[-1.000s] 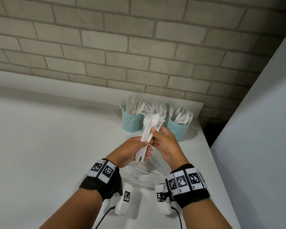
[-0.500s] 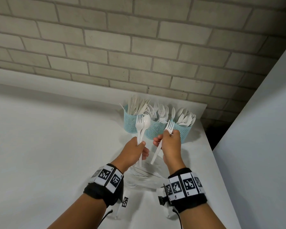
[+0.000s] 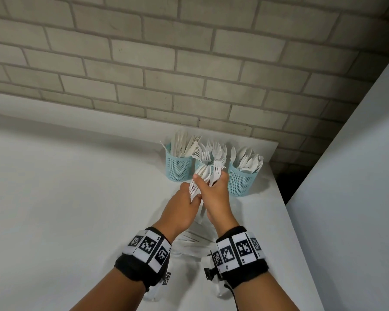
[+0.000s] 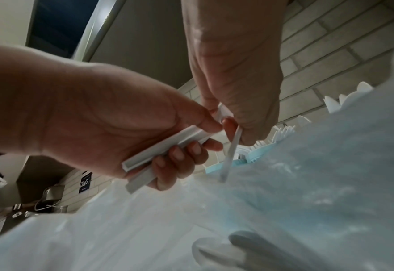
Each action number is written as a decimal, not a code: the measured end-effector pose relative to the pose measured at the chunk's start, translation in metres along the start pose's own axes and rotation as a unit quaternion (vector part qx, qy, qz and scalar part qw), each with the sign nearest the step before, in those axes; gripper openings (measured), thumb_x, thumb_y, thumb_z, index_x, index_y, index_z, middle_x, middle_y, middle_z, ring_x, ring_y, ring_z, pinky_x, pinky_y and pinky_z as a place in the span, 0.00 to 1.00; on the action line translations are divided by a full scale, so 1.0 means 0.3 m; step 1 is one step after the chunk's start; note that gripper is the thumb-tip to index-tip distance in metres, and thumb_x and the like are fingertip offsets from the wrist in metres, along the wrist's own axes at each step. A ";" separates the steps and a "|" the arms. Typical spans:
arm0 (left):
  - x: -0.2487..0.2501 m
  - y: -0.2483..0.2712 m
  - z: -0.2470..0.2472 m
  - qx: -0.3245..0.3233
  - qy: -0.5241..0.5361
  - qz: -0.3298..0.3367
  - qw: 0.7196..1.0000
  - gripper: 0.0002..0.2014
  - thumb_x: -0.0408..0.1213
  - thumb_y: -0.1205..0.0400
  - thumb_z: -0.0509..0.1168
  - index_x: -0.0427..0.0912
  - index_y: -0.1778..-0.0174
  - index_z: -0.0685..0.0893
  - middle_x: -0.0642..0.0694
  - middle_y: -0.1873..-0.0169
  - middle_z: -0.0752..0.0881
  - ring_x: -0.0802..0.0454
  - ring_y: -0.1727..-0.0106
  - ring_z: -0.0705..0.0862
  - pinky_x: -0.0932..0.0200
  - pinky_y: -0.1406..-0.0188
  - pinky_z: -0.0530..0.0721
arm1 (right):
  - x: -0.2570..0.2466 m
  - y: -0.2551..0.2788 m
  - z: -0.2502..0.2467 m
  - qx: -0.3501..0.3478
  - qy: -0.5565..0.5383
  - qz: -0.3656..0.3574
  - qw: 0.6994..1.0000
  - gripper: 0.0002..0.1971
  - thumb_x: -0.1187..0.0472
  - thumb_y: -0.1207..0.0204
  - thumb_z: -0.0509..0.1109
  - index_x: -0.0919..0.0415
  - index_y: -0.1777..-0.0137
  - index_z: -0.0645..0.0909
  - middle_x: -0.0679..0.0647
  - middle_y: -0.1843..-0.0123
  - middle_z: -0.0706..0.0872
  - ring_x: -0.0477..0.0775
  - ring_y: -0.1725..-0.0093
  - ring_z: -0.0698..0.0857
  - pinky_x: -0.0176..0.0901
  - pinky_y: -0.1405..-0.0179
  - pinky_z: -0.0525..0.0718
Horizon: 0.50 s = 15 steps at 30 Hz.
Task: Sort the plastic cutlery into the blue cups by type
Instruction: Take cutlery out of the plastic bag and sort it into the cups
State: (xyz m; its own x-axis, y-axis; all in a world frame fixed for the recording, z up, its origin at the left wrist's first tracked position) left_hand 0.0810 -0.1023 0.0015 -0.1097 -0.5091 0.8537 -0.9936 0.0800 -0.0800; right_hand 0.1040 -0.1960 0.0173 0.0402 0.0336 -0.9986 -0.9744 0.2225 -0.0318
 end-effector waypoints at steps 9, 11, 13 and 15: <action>-0.005 -0.007 -0.005 -0.023 0.136 -0.075 0.988 0.22 0.61 0.19 0.54 0.46 0.43 0.76 0.50 0.55 0.81 0.54 0.57 0.79 0.57 0.56 0.77 | -0.001 -0.056 -0.018 0.007 -0.028 0.035 0.999 0.16 0.65 0.17 0.59 0.61 0.30 0.68 0.56 0.45 0.82 0.51 0.52 0.85 0.40 0.60 0.87; -0.002 -0.010 -0.019 -0.015 0.151 -0.095 0.984 0.23 0.60 0.18 0.51 0.44 0.47 0.76 0.51 0.62 0.75 0.56 0.65 0.72 0.61 0.66 0.71 | -0.016 -0.093 -0.030 0.029 -0.062 0.068 0.995 0.15 0.68 0.17 0.57 0.61 0.32 0.69 0.56 0.57 0.81 0.48 0.65 0.81 0.35 0.75 0.80; 0.000 -0.021 -0.033 -0.012 0.188 -0.104 0.977 0.22 0.54 0.15 0.50 0.37 0.42 0.75 0.50 0.66 0.71 0.56 0.71 0.66 0.65 0.73 0.65 | -0.041 -0.135 -0.040 0.042 -0.096 0.092 0.990 0.10 0.68 0.16 0.56 0.62 0.37 0.70 0.55 0.64 0.78 0.49 0.69 0.80 0.38 0.74 0.81; 0.004 -0.035 -0.049 -0.013 0.233 -0.113 0.966 0.18 0.46 0.13 0.52 0.35 0.40 0.75 0.50 0.68 0.69 0.57 0.73 0.63 0.66 0.76 0.62 | -0.075 -0.179 -0.046 0.053 -0.138 0.083 0.985 0.07 0.68 0.15 0.55 0.64 0.40 0.70 0.55 0.65 0.78 0.48 0.70 0.83 0.37 0.71 0.84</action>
State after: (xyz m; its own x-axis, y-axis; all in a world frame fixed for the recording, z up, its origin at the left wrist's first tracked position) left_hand 0.0917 -0.0912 0.0108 0.1407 -0.0758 0.9871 -0.9889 0.0369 0.1438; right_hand 0.1524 -0.2222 0.0409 -0.0449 0.3390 -0.9397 -0.9446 0.2918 0.1504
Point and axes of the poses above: each hand's wrist, its own y-axis away from the middle knuckle, its own z-axis out of the palm, x = y × z, the point moved 1 cm from there along -y, towards the middle knuckle
